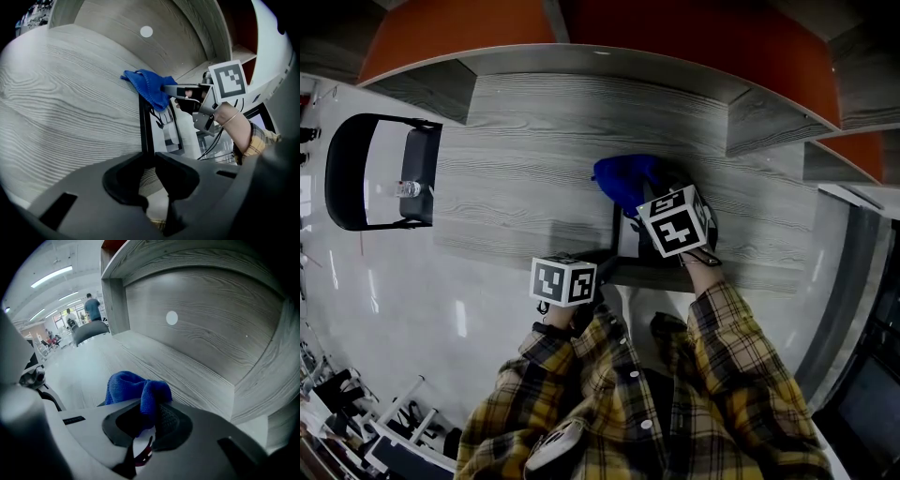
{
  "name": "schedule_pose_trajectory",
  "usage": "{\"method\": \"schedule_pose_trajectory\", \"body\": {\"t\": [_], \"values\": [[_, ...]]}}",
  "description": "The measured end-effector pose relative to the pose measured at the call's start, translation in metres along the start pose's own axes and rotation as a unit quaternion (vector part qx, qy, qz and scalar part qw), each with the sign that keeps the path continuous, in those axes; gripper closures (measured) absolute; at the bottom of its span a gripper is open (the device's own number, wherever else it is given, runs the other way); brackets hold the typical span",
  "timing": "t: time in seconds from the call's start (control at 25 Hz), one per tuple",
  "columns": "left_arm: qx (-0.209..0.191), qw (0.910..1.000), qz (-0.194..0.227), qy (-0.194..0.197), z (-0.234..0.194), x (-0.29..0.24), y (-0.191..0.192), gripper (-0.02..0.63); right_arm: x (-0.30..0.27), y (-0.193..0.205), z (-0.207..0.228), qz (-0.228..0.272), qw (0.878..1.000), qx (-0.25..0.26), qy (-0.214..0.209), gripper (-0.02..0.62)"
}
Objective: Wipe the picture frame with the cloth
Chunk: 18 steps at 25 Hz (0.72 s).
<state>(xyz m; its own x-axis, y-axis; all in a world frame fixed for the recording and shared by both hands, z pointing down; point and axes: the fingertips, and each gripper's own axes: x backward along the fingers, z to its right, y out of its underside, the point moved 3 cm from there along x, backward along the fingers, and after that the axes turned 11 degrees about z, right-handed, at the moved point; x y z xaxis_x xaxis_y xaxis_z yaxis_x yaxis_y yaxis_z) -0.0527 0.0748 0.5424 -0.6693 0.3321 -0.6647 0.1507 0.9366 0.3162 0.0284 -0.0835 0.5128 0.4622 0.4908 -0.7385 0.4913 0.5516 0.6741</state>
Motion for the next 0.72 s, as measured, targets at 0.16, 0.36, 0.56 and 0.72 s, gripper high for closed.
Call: {"method": "schedule_pose_trajectory", "body": {"t": [0.16,0.36,0.56,0.72], "values": [[0.0,1.0,-0.001,0.0,0.0,0.0,0.0,0.526,0.009,0.01,0.013,-0.003,1.0,-0.006,0.017,0.555],[0.001,1.0,0.0,-0.002,0.0,0.0,-0.001,0.526,0.025,0.027,0.038,-0.012,0.999,-0.02,0.042,0.555],[0.001,1.0,-0.001,-0.004,0.0,0.0,-0.001,0.526,0.04,0.044,0.06,-0.011,0.996,-0.046,0.069,0.555],[0.0,1.0,-0.003,-0.004,-0.001,-0.001,-0.001,0.526,0.051,0.064,0.074,-0.024,0.993,-0.071,0.089,0.555]]}}
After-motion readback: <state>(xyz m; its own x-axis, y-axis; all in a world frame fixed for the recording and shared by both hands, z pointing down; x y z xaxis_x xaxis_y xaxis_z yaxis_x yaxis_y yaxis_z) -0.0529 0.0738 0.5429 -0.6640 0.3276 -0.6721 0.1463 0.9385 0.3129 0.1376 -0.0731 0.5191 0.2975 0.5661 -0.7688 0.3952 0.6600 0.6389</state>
